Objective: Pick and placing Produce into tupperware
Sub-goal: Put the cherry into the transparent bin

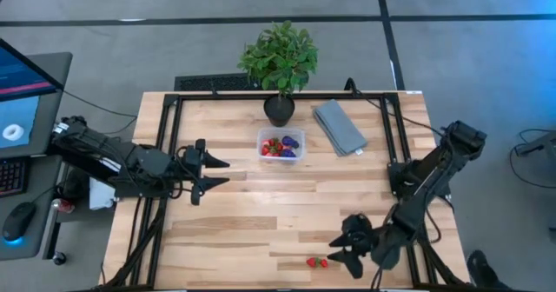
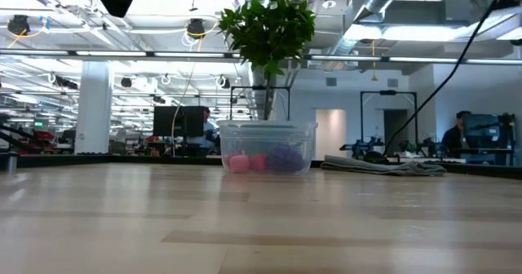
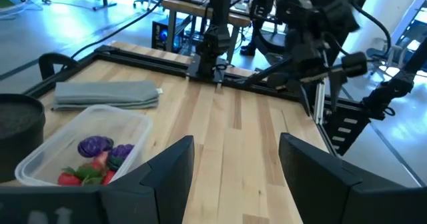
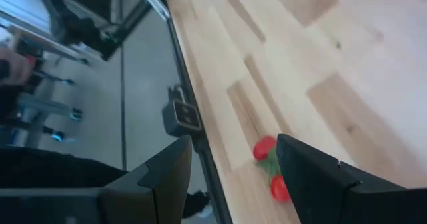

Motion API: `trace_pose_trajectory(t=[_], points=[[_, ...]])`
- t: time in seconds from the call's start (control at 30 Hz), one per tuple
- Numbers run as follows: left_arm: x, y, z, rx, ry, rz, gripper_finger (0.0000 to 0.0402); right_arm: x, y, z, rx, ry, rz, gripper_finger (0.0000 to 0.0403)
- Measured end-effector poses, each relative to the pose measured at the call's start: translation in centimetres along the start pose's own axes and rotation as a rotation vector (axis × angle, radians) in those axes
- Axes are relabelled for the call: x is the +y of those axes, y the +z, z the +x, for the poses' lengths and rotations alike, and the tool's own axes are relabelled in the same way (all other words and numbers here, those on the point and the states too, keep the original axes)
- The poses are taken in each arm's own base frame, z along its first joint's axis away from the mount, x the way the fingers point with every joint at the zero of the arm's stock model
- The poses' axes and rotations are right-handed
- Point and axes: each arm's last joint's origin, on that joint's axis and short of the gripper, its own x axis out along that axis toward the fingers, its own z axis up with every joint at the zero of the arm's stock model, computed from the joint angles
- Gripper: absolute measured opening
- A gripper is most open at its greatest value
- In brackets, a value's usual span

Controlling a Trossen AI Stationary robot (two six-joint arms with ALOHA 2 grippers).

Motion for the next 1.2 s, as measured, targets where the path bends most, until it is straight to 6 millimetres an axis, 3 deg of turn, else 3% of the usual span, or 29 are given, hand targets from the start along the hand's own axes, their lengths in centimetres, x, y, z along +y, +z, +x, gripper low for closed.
trace_pose_trajectory(t=[0.2,0.63,1.03,1.2], points=[[0.1,-0.2,0.0,0.02,0.007,0.003,0.021,0.8,-2.5,1.7,0.061,-0.091,-0.018,0.0244],[0.2,-0.6,0.0,0.057,0.021,0.019,0.021,3.0,-5.0,5.2,0.173,-0.282,-0.173,0.0244],[0.4,-1.2,-0.1,0.115,0.042,0.024,0.021,3.4,-6.3,8.3,0.204,-0.409,-0.19,0.0244],[0.4,-1.2,-0.1,0.12,0.043,0.027,0.021,3.0,-6.4,8.6,0.196,-0.445,-0.154,0.0244]])
